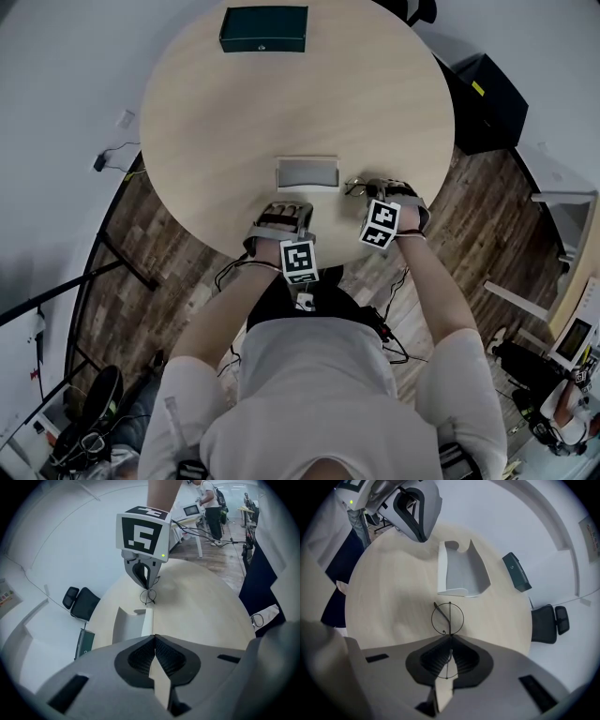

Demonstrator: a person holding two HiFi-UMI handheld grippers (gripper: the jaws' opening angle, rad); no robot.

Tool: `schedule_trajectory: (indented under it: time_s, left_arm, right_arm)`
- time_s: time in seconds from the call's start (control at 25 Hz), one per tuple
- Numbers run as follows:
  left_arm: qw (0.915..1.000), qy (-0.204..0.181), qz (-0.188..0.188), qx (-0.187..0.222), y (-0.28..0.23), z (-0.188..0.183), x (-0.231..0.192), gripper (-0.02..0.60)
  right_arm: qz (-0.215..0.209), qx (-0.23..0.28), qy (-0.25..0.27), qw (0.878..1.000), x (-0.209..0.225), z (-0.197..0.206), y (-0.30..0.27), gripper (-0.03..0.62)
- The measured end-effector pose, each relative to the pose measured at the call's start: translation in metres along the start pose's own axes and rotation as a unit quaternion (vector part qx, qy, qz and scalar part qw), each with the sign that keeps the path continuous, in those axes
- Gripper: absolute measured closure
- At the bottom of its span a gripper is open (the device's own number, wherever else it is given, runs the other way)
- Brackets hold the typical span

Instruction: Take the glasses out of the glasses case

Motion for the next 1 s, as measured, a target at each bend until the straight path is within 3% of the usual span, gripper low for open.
schedule_trajectory:
  time_s: [0.24,0.36,0.64,0.72,0.76,1.0]
  left_arm:
    - [1.0000,0.004,-0.001,-0.006,-0.002,0.005,-0.001,0.572]
    - [1.0000,0.004,-0.001,-0.006,-0.003,0.006,-0.003,0.572]
    - [1.0000,-0.005,0.002,-0.003,0.001,0.006,-0.005,0.572]
    - [1.0000,-0.007,0.000,-0.001,0.003,0.005,-0.007,0.572]
    - [1.0000,-0.007,-0.001,0.000,0.004,0.004,-0.009,0.572]
    - [1.0000,-0.004,-0.005,0.003,0.010,0.002,-0.011,0.572]
  right_arm:
    - [0.005,0.008,-0.012,1.000,0.001,-0.002,-0.002,0.571]
    - [0.008,0.006,-0.014,1.000,0.003,-0.002,-0.001,0.522]
    - [0.025,0.009,-0.001,1.000,0.003,-0.001,0.016,0.520]
    - [0.027,0.013,0.000,1.000,0.000,-0.002,0.023,0.523]
    - [0.026,0.018,0.000,1.000,-0.001,-0.003,0.027,0.574]
    - [0.026,0.041,-0.013,0.999,-0.012,-0.019,0.048,0.582]
Point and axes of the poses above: the fingertips, and each gripper's own axes: y backward along the fingers, x to its right, z out of its underside, the point moved 4 cm from there along y, backward along the fingers, and after that the axes turned 1 degree about -z, right-handed, at the moved point
